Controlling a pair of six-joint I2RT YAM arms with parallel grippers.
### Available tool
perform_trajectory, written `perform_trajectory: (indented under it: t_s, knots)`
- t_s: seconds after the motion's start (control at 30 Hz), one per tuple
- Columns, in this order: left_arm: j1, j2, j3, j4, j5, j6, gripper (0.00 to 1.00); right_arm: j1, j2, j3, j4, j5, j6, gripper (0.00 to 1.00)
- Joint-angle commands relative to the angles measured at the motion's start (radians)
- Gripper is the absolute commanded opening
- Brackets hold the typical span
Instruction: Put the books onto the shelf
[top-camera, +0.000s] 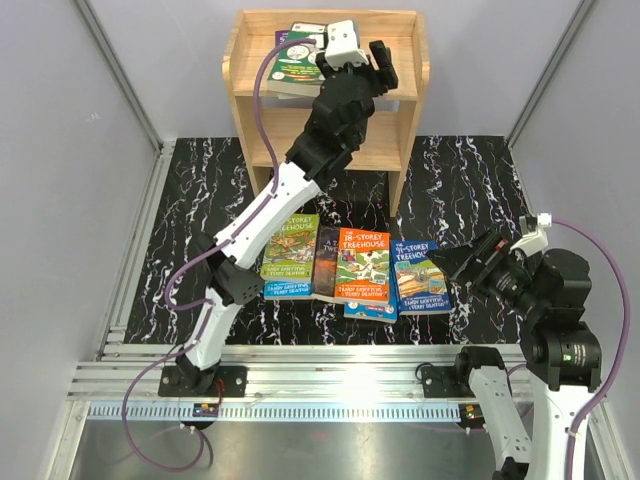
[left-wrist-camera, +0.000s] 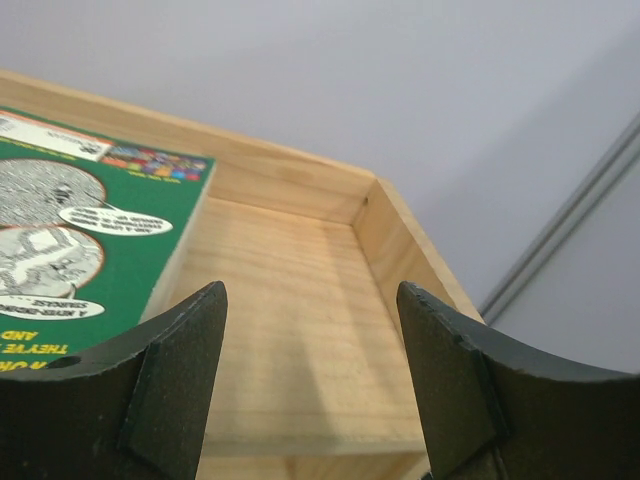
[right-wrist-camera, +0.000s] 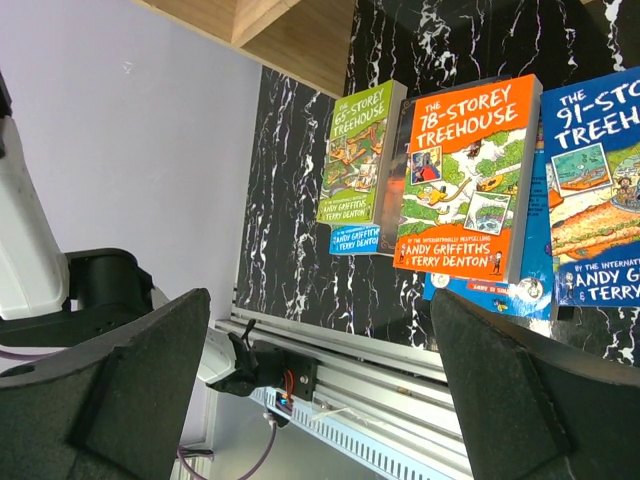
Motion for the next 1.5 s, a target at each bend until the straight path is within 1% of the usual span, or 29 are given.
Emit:
perform_trajectory:
  t_s: [0.0, 0.03, 0.1, 0.17, 0.3, 0.4, 0.47, 0.53, 0.67, 0.9, 1.1, 1.23, 1.33, 1.37, 1.47]
  knots:
    - [0.022, 0.024, 0.055, 0.064, -0.024, 0.061, 0.71, 0.006, 0.013, -0.007, 0.027, 0.005, 0.004, 1.0]
    - [0.029, 0.028, 0.055, 0.064, -0.012, 0.061, 0.71, 0.006, 0.017, -0.009, 0.032, 0.005, 0.001, 1.0]
    - [0.038, 0.035, 0.052, 0.0, 0.002, 0.061, 0.71, 0.004, 0.031, -0.012, 0.046, 0.003, 0.002, 1.0]
    - [0.041, 0.04, 0.052, -0.025, 0.019, 0.067, 0.72, 0.006, 0.042, -0.013, 0.058, 0.003, 0.002, 1.0]
    - [0.035, 0.043, 0.042, -0.02, 0.1, 0.026, 0.72, 0.004, 0.054, -0.03, 0.078, 0.006, 0.004, 1.0]
    - [0.029, 0.055, 0.042, -0.02, 0.112, 0.01, 0.72, 0.006, 0.063, -0.038, 0.088, 0.006, 0.004, 1.0]
    - [0.029, 0.061, 0.042, -0.046, 0.092, 0.006, 0.72, 0.006, 0.066, -0.036, 0.089, 0.009, 0.001, 1.0]
    - [0.032, 0.063, 0.042, -0.063, 0.05, 0.004, 0.72, 0.006, 0.066, -0.036, 0.084, 0.014, -0.004, 1.0]
    - [0.045, 0.058, 0.049, -0.092, -0.045, 0.056, 0.71, 0.004, 0.063, -0.042, 0.081, 0.018, -0.008, 1.0]
    - [0.1, 0.031, 0.032, -0.21, -0.136, 0.067, 0.7, 0.004, 0.085, -0.055, 0.099, -0.002, -0.012, 1.0]
    - [0.143, 0.0, 0.025, -0.223, -0.234, 0.114, 0.7, 0.006, 0.094, -0.07, 0.124, -0.02, -0.007, 1.0]
    - [0.157, -0.003, 0.023, -0.223, -0.34, 0.168, 0.71, 0.006, 0.095, -0.078, 0.125, -0.023, -0.007, 1.0]
    - [0.157, 0.001, 0.02, -0.209, -0.406, 0.207, 0.77, 0.006, 0.092, -0.085, 0.124, -0.023, -0.01, 1.0]
    - [0.158, 0.008, 0.02, -0.183, -0.437, 0.267, 0.78, 0.006, 0.094, -0.088, 0.119, -0.023, -0.01, 1.0]
    - [0.158, 0.023, 0.022, -0.126, -0.495, 0.347, 0.86, 0.006, 0.089, -0.091, 0.115, -0.02, -0.013, 1.0]
